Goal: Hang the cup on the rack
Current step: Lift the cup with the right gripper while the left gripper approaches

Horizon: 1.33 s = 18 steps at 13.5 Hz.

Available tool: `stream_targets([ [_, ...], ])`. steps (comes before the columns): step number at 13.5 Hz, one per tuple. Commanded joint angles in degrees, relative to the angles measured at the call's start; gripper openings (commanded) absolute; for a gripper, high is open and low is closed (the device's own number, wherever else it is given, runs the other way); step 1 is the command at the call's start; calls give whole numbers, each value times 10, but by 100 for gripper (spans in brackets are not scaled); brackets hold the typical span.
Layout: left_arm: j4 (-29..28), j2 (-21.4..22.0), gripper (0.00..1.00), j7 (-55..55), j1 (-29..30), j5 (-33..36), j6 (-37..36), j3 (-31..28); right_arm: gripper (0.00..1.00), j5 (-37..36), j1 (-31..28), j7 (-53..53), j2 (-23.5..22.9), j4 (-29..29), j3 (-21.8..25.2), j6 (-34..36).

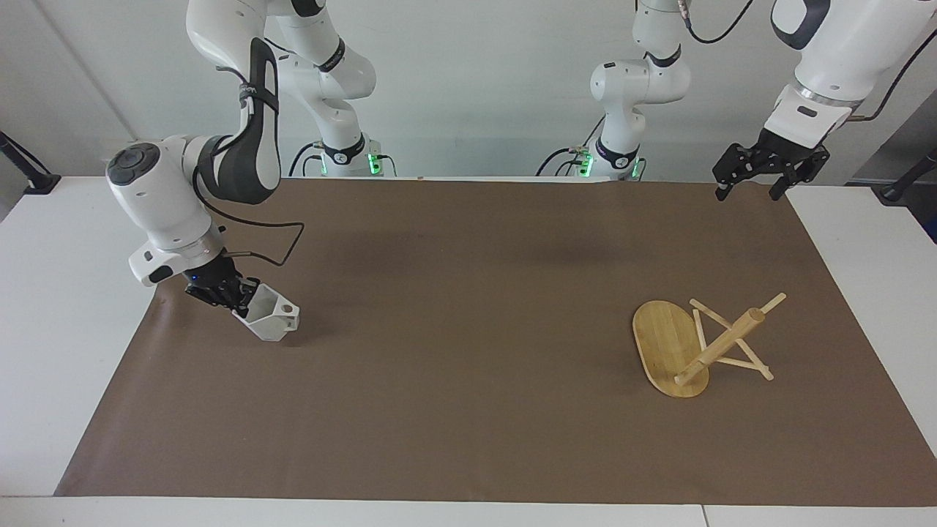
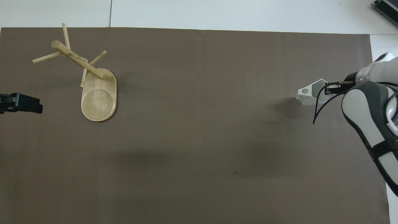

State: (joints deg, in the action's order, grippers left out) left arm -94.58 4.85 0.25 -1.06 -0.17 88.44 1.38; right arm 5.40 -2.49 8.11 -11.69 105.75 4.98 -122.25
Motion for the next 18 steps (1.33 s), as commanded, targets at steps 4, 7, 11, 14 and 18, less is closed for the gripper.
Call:
stream_targets([
  [4,-17,34,100,-36,-6,-7,-121,7,4,8,-3,8,54,-28,-59,81],
  [7,-65,58,100,-157,-20,-28,-113,9,4,10,-3,2,88,-30,-85,104],
  [11,-125,87,100,-463,-26,-153,-64,11,4,121,-3,0,113,-44,-95,155],
  [14,-192,119,100,-624,-36,-247,8,13,3,195,-2,-9,122,-54,-97,184],
  [18,-260,153,100,-726,-26,-369,79,12,3,253,-2,-32,134,-55,-136,208],
])
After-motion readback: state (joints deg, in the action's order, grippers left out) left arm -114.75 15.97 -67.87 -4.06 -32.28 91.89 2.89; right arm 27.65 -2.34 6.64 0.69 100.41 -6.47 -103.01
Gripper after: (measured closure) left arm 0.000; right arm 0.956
